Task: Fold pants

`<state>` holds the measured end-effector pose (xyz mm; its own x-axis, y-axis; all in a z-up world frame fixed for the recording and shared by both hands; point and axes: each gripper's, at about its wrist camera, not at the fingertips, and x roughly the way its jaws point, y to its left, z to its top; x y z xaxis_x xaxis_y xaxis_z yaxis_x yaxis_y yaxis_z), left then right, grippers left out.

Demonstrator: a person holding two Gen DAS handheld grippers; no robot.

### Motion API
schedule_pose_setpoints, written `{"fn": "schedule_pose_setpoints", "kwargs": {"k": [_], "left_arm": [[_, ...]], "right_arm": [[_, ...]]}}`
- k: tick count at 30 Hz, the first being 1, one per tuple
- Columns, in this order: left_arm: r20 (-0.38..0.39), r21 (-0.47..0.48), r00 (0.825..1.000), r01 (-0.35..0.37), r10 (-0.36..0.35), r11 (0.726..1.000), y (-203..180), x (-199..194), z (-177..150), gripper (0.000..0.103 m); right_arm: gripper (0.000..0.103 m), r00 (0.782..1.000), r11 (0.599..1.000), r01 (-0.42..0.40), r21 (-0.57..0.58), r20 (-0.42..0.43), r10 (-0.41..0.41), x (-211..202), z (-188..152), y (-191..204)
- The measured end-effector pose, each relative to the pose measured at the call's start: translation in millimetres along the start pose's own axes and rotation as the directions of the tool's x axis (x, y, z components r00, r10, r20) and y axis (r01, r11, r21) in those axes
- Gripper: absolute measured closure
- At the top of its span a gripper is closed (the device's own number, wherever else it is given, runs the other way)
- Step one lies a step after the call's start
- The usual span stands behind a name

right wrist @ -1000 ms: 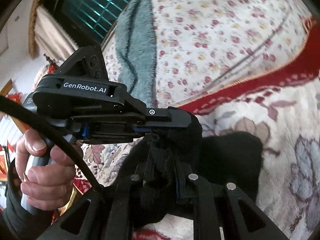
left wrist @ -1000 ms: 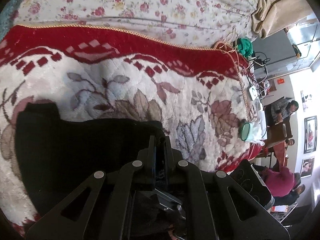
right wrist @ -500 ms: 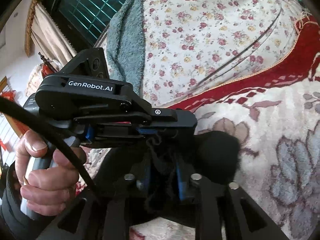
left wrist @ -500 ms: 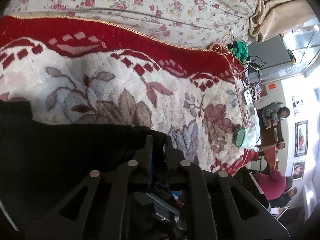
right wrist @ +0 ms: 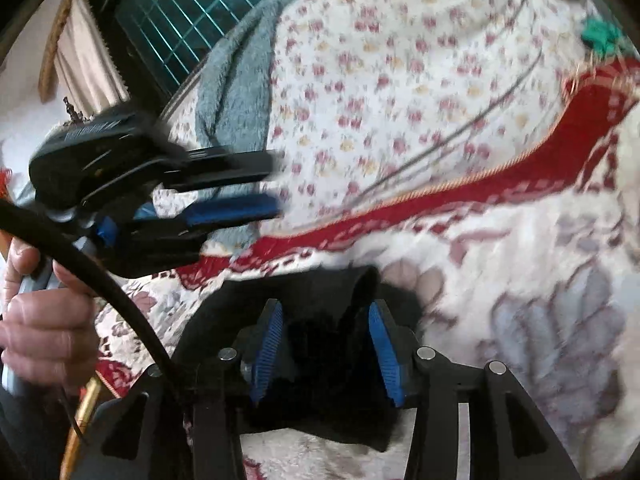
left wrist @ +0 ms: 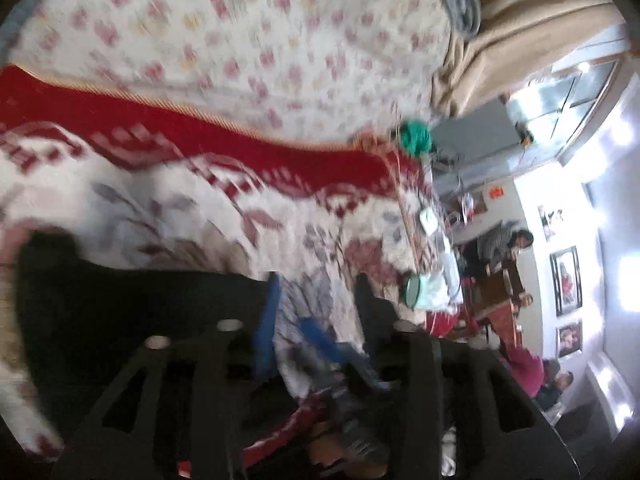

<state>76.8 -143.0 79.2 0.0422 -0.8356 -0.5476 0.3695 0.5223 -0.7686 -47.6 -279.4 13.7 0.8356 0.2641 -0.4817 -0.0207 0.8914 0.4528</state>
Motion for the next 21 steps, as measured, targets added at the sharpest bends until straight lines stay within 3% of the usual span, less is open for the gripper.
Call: {"fn": "schedule_pose_setpoints", "kwargs": {"k": [3,5,8,10,11,14,16,17,19,21], "left_arm": [[0.126,-0.012,0.987,-0.104,0.104,0.995,27,-47,-10,0.062],[0.198,-0.047,0.963,-0.177,0.183,0.983,48,-64,-24,0.062],[0.225,-0.123,0.944,-0.216,0.239,0.969,71,-69,-45,0.062],[0.239,-0.172,0.939,-0.208,0.246,0.963,82,-63,-61,0.062],[0.239,-0.193,0.938,-0.206,0.250,0.959,86,-59,-66,0.062],[0.254,-0.273,0.928,-0.200,0.271,0.941,100,-44,-82,0.062],[0.255,-0.264,0.928,-0.205,0.273,0.942,105,-34,-86,0.062],[0.236,-0.266,0.928,-0.225,0.289,0.937,106,-29,-85,0.062],[0.233,-0.236,0.919,-0.265,0.319,0.935,105,-24,-85,0.062],[0.230,-0.194,0.902,-0.325,0.365,0.926,98,-19,-84,0.062]], "right_arm": [[0.060,0.994,0.997,0.077,-0.021,0.075,-0.075,-22,10,0],[0.060,0.995,0.997,0.057,-0.043,0.090,-0.053,-27,15,7],[0.060,0.995,0.988,-0.087,-0.130,0.044,0.093,-23,17,34],[0.060,0.978,0.963,-0.210,-0.171,-0.025,0.209,-10,11,55],[0.060,0.972,0.956,-0.237,-0.173,-0.056,0.230,-3,8,59],[0.060,0.969,0.968,-0.204,-0.147,-0.172,0.177,29,-6,56],[0.063,0.966,0.993,-0.089,-0.079,-0.250,0.066,44,-19,36],[0.070,0.963,0.998,-0.063,-0.029,-0.264,0.054,47,-26,23],[0.074,0.968,0.992,-0.107,0.068,-0.221,0.119,39,-33,4],[0.074,0.966,0.992,-0.109,0.067,-0.227,0.121,39,-29,4]]}}
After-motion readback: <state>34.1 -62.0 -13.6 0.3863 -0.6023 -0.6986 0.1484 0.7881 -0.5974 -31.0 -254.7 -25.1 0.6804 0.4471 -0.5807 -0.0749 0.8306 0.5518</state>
